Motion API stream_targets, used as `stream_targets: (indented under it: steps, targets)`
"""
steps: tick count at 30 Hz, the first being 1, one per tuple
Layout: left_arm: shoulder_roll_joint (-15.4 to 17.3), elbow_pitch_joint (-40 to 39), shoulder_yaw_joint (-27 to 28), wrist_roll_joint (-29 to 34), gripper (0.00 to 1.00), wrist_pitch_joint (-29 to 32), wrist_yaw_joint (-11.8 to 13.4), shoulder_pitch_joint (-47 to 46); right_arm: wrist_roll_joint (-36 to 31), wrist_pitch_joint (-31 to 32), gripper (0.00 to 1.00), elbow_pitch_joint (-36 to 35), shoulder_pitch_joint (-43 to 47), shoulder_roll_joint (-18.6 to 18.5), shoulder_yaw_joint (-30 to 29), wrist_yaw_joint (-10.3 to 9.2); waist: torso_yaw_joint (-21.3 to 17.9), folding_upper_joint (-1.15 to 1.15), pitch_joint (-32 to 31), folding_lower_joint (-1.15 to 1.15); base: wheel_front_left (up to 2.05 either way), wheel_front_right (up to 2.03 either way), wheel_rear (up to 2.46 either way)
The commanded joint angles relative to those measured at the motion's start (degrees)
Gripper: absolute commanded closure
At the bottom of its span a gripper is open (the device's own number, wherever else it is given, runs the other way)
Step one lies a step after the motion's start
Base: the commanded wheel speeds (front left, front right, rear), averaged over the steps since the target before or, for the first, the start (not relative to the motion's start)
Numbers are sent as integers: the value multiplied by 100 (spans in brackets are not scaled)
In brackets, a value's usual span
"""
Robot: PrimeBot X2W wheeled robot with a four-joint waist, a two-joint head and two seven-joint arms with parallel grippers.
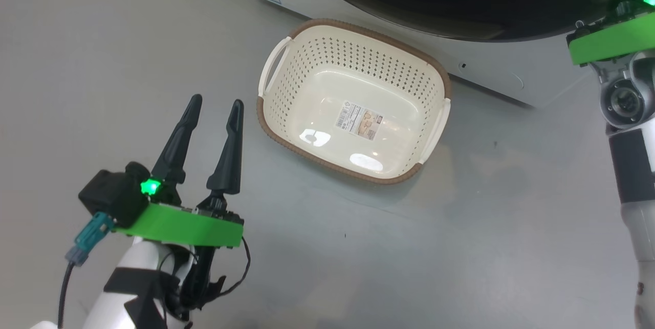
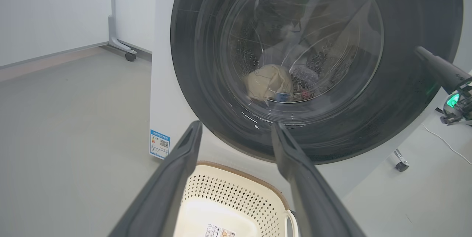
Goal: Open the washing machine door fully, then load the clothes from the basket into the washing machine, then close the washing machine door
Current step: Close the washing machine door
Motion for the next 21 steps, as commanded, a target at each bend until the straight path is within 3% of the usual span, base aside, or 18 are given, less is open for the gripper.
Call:
stream_targets:
  steps: [1, 11, 21]
  targets:
    - [84, -197, 178, -15, 0, -62, 1, -145, -40, -37, 100, -167, -243, 28, -71, 41, 16, 0, 30, 0, 0, 0, 0]
    - [61, -192, 165, -23, 0, -62, 1, -224, -100, -37, 100, -218, -395, 68, -384, 41, 67, 0, 158, 0, 0, 0, 0]
    - [72, -110, 193, -14, 0, -62, 1, -256, -88, -37, 100, -224, -367, 134, -158, 41, 17, 0, 135, 0, 0, 0, 0]
